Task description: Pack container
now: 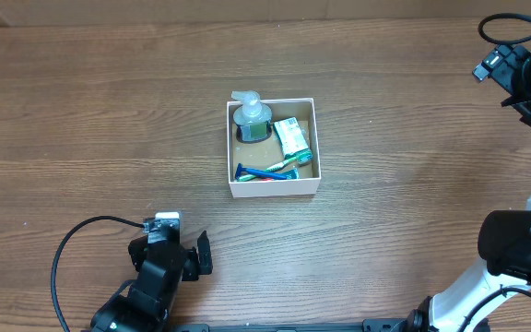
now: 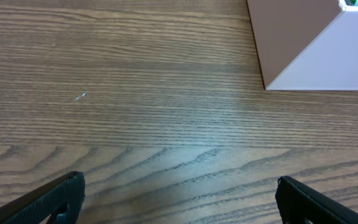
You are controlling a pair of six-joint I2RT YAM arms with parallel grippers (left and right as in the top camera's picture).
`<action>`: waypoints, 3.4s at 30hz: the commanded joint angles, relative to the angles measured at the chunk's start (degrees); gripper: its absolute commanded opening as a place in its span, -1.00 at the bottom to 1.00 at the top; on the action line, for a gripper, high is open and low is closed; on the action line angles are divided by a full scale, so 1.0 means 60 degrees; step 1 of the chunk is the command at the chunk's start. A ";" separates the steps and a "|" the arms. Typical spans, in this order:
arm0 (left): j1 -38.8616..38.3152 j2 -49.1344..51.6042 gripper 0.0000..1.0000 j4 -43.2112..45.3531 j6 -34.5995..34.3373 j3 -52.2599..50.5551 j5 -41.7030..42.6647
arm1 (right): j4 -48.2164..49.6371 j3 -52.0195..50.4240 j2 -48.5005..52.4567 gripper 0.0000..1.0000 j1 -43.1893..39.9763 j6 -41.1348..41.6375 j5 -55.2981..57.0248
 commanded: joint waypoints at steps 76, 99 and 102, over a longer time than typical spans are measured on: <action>0.4488 -0.3858 1.00 0.5599 0.3260 -0.2597 0.3045 | 0.0026 0.0069 -0.0182 1.00 0.0069 0.0051 -0.0007; 0.4488 -0.3854 1.00 0.5599 0.3260 -0.2597 0.3045 | 0.0011 -0.0805 -0.7104 1.00 0.2670 0.0051 -0.0007; 0.4488 -0.3854 1.00 0.5599 0.3260 -0.2597 0.3045 | -0.0025 -0.2025 -0.8131 1.00 0.2670 0.0047 0.0142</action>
